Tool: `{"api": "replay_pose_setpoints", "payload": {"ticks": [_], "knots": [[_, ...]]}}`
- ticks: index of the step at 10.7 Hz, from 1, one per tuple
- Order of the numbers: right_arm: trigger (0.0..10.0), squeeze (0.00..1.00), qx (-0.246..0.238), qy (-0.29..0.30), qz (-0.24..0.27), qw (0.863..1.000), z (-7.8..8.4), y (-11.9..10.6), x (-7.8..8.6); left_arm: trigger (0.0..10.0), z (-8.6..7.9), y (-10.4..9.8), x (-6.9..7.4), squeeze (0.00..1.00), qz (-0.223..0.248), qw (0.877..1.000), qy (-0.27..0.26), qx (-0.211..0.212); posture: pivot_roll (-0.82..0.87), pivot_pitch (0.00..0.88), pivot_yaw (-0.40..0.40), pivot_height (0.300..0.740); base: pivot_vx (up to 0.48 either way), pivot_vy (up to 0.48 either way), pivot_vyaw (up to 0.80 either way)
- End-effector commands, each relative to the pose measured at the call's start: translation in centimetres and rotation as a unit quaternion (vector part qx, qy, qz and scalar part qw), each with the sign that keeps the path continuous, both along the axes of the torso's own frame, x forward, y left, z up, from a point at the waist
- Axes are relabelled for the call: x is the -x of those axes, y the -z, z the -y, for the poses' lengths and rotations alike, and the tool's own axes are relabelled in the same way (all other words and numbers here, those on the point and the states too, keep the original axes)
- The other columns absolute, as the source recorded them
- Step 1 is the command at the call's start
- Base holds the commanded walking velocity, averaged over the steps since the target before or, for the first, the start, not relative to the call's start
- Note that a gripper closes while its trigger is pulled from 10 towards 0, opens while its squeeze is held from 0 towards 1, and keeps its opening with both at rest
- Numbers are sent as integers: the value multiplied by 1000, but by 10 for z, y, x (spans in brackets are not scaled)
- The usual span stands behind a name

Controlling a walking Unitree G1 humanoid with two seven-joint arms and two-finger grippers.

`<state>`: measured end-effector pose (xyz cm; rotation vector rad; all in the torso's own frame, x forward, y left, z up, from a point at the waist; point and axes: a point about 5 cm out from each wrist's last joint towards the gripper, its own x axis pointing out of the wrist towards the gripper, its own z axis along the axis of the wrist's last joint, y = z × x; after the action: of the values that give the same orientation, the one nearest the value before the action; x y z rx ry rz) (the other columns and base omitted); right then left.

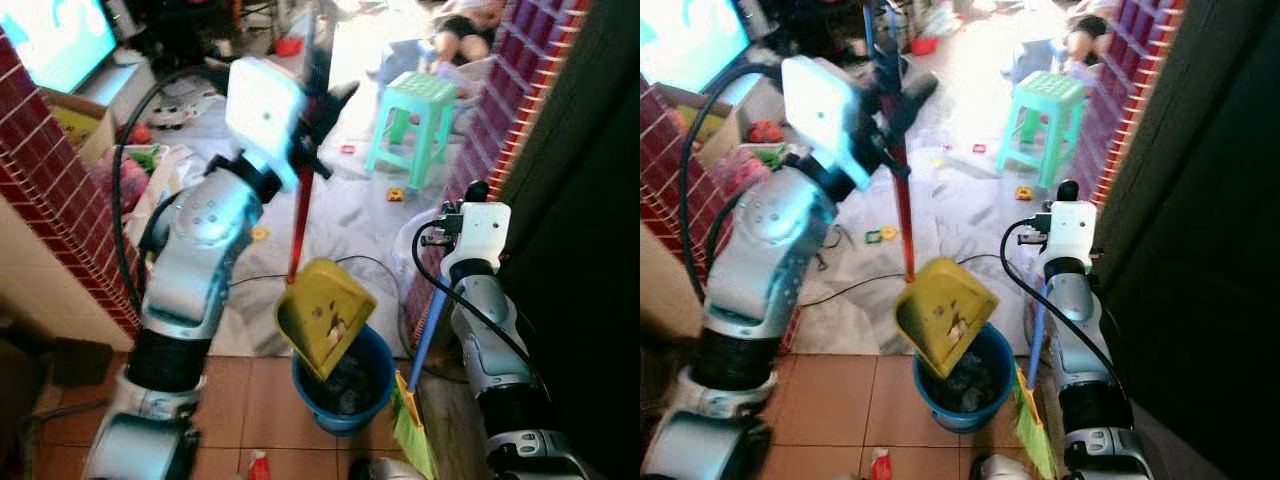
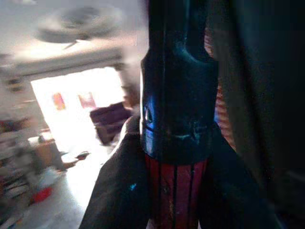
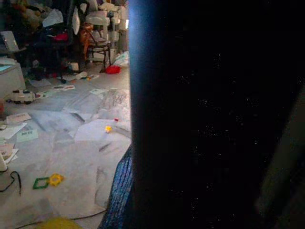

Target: Sweep floor

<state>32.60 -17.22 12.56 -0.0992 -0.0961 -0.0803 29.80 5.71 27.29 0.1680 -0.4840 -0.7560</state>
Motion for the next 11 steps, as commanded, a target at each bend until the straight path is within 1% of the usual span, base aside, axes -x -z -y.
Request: {"api": "replay_pose_setpoints", "payload": {"ticks": [1,2,3,4,5,6,7,8,9,10,11], "knots": [[10000,0,2,-8,15,1000,-3,-6,-3,10000,10,-9,12,0,20,999,36,-2,-55,0,-4,740,0,0,0],[10000,0,3,-7,16,1000,-3,-6,-3,10000,21,4,20,0,-8,997,76,-30,-55,0,-4,740,0,0,0],[10000,0,3,-7,16,1000,-3,-7,-3,10000,23,6,21,0,-18,996,85,-21,-58,0,-5,740,0,0,0],[10000,0,4,-8,17,1000,-3,-7,-4,10000,21,1,19,0,-28,996,79,11,-58,0,-5,740,0,0,0],[10000,0,5,-7,17,1000,-3,-7,-4,10000,23,3,21,0,-3,998,66,-15,-54,0,-7,740,0,0,0],[10000,0,4,-7,17,1000,-3,-7,-5,10000,22,-1,21,0,-3,998,57,19,-55,0,-4,740,0,0,0],[10000,0,4,-7,17,1000,-4,-7,-5,10000,15,-9,14,0,42,999,10,5,-56,0,-3,740,0,0,0],[10000,0,4,-8,17,1000,-5,-6,-4,10000,15,-10,17,0,60,998,12,-5,-54,0,-6,740,0,0,0],[10000,0,4,-8,16,1000,-5,-5,-4,10000,18,-8,19,0,88,995,7,-42,-54,0,-6,740,0,0,0],[10000,0,4,-8,16,1000,-5,-6,-5,10000,19,-4,18,0,33,999,20,10,-57,0,-3,740,0,0,0],[10000,0,4,-7,16,1000,-4,-6,-5,10000,16,-8,17,0,61,998,1,0,-56,0,-4,740,0,0,0]]}}
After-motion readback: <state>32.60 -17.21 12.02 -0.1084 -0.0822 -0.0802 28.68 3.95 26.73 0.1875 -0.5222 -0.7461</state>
